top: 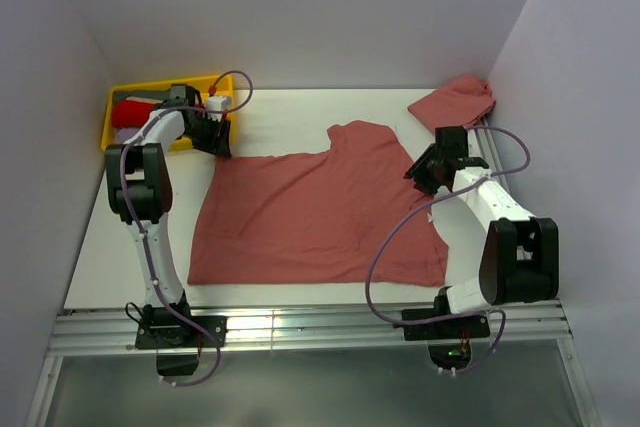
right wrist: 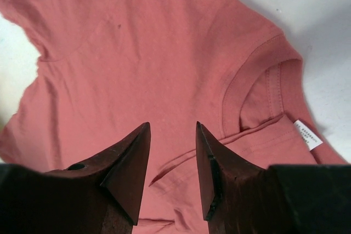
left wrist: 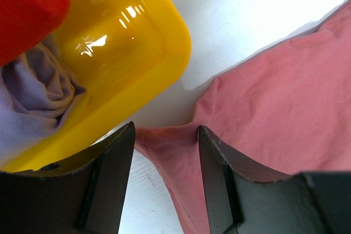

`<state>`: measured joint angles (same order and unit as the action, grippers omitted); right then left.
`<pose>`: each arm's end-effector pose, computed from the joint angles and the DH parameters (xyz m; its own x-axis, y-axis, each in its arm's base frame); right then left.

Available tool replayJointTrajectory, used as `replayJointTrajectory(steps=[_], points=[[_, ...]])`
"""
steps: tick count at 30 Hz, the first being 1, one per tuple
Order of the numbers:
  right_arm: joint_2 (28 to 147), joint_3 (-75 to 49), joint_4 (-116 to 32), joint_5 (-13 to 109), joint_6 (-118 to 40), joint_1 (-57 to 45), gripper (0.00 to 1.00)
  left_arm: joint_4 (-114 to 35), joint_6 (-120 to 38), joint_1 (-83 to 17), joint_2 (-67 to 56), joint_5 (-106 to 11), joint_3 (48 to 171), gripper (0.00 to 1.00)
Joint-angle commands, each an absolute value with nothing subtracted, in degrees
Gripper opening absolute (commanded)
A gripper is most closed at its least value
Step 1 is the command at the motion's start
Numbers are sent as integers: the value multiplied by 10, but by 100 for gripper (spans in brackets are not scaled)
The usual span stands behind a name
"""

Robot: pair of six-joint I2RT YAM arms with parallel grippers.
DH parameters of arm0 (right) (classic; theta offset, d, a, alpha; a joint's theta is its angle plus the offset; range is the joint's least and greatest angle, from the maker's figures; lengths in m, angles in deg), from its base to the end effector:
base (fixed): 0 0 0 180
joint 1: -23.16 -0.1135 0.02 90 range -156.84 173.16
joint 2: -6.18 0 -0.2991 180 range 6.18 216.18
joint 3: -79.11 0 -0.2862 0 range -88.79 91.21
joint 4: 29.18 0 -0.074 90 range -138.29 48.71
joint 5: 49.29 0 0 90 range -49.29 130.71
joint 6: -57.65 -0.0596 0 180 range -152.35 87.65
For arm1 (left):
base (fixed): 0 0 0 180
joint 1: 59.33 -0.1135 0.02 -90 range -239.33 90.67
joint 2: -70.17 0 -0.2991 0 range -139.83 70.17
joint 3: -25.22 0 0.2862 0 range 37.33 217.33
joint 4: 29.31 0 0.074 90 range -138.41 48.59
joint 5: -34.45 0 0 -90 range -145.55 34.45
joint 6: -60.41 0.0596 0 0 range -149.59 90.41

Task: Roll the t-shirts
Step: Fold the tshirt

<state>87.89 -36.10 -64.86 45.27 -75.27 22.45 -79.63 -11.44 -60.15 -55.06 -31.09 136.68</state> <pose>0.3316 0.0088 0.2202 -0.6230 0.6712 -0.4018 0.4965 0.7362 0.4599 0.5269 -0.0171 0.1743 -0.8023 0.2721 -0.5312 0.4397 0.8713 -0.2178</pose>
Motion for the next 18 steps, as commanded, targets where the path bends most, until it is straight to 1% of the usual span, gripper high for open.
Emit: replayJointTrajectory(steps=[1,5,8,9,13,16,18], points=[[900,-334,-633,437,-731,226,46,-786,-108,-605,-544,-280,1373,56],[937,-315,-626,443,-726,226,46,-780,-103,-603,-538,-285,1359,53],[959,-305,-621,450,-727,226,45,-780,-103,-604,-542,-294,1359,42],[963,-305,-620,452,-727,226,45,-778,-103,-604,-541,-298,1357,35],[975,-310,-612,453,-725,225,45,-757,-109,-606,-526,-317,1337,27],[978,-318,-607,448,-723,226,45,-737,-114,-606,-505,-331,1317,27],[981,-321,-608,444,-720,226,44,-729,-115,-606,-488,-339,1307,33]])
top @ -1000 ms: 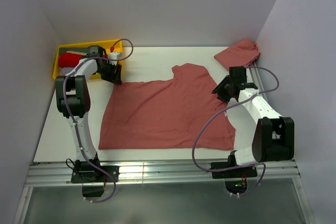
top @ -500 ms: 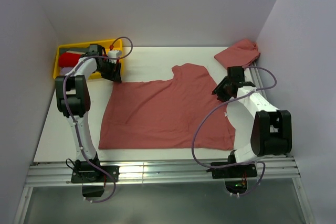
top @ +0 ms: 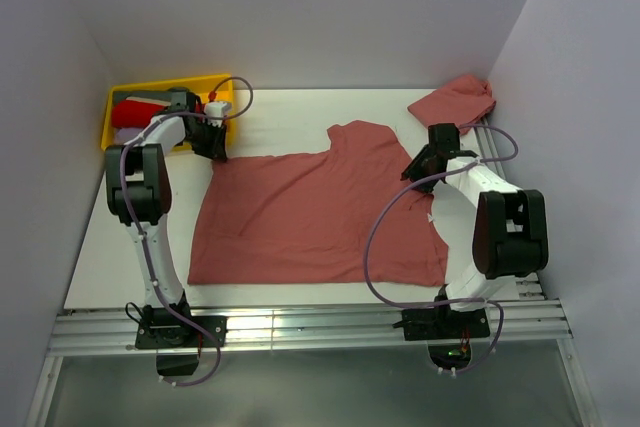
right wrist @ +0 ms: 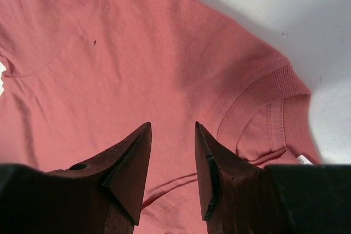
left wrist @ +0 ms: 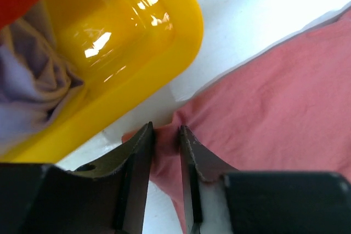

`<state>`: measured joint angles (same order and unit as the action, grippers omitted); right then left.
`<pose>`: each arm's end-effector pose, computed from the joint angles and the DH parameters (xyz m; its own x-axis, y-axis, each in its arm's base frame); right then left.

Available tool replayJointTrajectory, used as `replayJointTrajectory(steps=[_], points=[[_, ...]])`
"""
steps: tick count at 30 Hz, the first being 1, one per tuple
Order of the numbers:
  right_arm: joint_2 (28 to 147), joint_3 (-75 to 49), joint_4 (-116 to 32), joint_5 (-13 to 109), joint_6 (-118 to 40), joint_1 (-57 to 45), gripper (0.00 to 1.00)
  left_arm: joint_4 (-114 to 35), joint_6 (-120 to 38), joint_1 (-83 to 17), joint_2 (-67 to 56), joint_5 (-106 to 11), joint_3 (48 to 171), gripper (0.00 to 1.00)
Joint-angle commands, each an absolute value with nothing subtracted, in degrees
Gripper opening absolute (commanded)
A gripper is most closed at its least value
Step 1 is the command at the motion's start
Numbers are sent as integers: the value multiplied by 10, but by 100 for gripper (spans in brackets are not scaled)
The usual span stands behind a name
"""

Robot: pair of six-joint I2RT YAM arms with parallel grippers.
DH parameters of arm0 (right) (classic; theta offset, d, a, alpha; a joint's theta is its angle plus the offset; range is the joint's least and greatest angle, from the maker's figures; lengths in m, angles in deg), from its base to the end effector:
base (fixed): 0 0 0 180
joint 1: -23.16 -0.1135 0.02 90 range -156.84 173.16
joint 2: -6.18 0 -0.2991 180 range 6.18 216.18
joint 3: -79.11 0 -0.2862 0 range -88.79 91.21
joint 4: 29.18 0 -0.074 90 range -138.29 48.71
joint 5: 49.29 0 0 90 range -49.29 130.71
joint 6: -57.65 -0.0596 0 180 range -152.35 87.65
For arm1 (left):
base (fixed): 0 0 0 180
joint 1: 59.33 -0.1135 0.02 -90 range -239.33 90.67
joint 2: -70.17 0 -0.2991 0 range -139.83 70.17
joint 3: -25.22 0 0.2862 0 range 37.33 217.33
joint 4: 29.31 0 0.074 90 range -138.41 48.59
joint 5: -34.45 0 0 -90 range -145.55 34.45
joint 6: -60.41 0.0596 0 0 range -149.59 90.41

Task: Roll the t-shirts
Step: Fold the tshirt

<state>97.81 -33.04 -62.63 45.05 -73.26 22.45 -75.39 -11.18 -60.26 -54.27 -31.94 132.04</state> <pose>0.3625 0.0090 0.1849 -0.6703 0.6447 -0.3674 0.5103 0.7600 0.4026 0.5192 -0.0154 0.1582 -0.7992 0.2764 -0.5338 0.4373 0.8766 -0.2007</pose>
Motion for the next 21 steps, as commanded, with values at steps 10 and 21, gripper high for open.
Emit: replayJointTrajectory(steps=[10,21], points=[[989,-317,-611,427,-703,227,44,-727,-100,-607,-454,-359,1297,44],[998,-321,-605,425,-699,227,44,-726,-110,-622,-469,-375,1292,39]])
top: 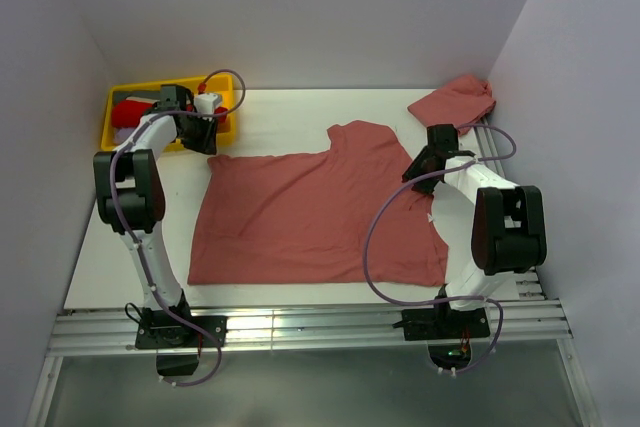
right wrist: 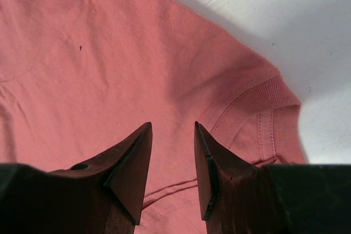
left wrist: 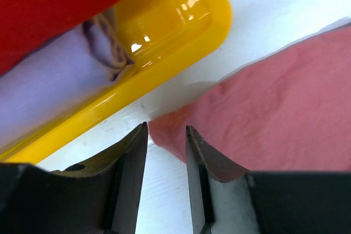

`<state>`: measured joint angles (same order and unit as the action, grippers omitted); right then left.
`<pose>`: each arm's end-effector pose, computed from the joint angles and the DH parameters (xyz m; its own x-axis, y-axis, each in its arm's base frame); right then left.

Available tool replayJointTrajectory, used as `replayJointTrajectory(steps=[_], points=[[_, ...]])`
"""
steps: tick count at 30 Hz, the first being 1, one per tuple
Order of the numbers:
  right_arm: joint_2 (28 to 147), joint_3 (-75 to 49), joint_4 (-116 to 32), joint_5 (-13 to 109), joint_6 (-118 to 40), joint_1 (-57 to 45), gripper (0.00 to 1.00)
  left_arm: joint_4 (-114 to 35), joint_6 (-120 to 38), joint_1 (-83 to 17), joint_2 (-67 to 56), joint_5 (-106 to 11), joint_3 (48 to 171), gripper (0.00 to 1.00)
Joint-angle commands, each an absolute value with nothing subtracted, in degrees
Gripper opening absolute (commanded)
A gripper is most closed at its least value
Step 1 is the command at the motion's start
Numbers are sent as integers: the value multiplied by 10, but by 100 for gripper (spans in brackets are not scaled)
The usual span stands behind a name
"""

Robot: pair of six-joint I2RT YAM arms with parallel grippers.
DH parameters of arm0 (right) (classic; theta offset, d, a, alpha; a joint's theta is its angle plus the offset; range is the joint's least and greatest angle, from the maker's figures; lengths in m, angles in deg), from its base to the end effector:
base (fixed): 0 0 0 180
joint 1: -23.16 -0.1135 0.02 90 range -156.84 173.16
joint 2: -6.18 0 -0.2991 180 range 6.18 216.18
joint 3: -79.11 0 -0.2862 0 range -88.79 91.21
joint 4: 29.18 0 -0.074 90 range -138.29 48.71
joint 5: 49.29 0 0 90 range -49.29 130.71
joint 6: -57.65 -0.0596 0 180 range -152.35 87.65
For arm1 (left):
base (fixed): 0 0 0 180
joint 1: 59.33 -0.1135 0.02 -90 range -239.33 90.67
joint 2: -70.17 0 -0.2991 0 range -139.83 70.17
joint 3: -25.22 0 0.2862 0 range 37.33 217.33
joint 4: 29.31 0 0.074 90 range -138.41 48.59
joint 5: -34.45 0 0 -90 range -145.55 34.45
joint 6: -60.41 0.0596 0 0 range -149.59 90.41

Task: Roll the t-shirts
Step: Fold the tshirt

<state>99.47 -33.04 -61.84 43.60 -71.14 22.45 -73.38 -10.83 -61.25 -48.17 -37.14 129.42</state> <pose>0.3661 0.0075 0.1758 -0.6861 0.6172 -0.3851 0.5014 0.7847 0.3644 0.5086 -0.0018 0.1959 -0.7611 0.2798 -0.5852 0.4006 0.9123 -0.0848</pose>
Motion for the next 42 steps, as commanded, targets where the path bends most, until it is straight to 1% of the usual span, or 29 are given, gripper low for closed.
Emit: replayJointTrajectory(steps=[1,5,10,16,21,23,27,30,31,33,34,36,37,42], points=[[998,-322,-604,425,-699,227,44,-727,-109,-625,-470,-374,1292,39],[1000,-326,-602,425,-699,227,43,-736,-109,-628,-488,-373,1298,35],[1002,-328,-602,424,-699,227,43,-739,-110,-629,-504,-360,1304,34],[1000,-332,-604,419,-697,227,43,-751,-111,-629,-519,-336,1309,38],[998,-335,-603,421,-698,227,43,-758,-111,-629,-528,-332,1313,39],[997,-338,-601,420,-698,226,43,-754,-112,-630,-526,-334,1306,41],[999,-338,-598,425,-700,227,43,-749,-117,-628,-531,-338,1308,41],[996,-338,-598,425,-700,227,43,-751,-119,-627,-536,-336,1311,34],[996,-337,-599,423,-699,227,43,-752,-119,-626,-536,-336,1310,26],[996,-332,-603,420,-696,227,42,-750,-121,-625,-531,-334,1308,18],[998,-330,-604,420,-695,227,41,-752,-121,-625,-525,-331,1308,10],[1001,-322,-604,420,-692,227,39,-753,-125,-625,-517,-328,1308,2],[1002,-318,-603,421,-689,227,39,-753,-127,-625,-503,-326,1307,0],[1021,-296,-588,429,-684,227,38,-745,-135,-624,-456,-338,1299,0]])
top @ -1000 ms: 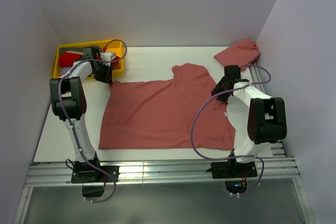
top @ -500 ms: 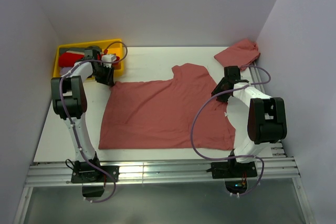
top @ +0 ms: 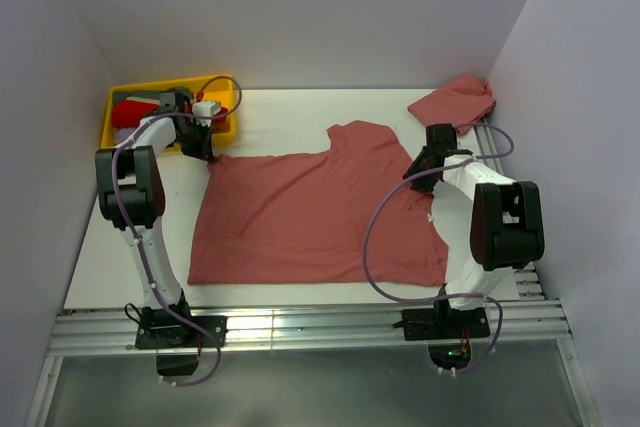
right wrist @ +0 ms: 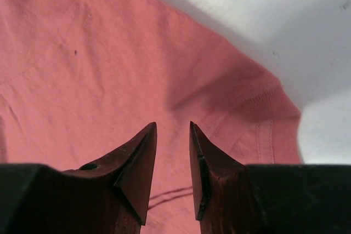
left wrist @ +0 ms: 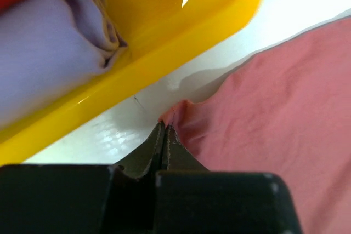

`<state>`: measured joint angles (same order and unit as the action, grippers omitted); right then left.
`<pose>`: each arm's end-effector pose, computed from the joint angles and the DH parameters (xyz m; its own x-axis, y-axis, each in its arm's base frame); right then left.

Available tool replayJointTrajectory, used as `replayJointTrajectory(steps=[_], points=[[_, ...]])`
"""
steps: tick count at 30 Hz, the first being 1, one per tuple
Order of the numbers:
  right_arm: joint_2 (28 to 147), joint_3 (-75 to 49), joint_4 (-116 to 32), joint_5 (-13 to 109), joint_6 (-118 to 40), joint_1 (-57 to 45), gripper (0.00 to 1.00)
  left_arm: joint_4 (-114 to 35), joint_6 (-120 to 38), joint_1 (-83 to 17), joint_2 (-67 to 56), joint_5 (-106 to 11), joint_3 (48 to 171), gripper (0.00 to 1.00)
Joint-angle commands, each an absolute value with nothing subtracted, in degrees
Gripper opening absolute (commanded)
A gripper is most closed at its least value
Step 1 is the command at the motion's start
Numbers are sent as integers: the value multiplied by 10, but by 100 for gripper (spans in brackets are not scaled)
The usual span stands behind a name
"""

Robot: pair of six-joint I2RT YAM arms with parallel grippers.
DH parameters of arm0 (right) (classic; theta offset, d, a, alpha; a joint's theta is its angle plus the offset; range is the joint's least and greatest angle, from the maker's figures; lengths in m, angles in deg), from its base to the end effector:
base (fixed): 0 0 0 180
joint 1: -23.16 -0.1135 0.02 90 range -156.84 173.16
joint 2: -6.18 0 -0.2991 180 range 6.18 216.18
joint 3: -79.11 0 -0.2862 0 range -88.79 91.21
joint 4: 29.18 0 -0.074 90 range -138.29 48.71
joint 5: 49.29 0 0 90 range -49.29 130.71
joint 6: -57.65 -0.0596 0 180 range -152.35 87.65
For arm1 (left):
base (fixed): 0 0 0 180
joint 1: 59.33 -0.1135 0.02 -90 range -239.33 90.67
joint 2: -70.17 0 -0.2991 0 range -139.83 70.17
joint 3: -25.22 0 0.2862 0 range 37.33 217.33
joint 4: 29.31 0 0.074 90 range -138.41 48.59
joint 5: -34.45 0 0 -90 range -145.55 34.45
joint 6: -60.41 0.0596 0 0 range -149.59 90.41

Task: Roll the t-shirts
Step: Fold the tshirt

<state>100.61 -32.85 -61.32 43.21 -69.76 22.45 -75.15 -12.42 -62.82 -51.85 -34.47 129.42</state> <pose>0.3691 0.0072 0.1706 -0.6988 0.5983 -0.3921 0.4902 0.7997 0.3467 0.5089 0.0096 0.1634 -0.8244 0.2257 -0.5191 0.3620 0.9152 -0.1770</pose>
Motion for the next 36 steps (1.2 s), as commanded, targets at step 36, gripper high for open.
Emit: replayJointTrajectory(steps=[36], points=[[1297,40,-546,516,-650,248,53,-812,-84,-614,-447,-338,1305,0]])
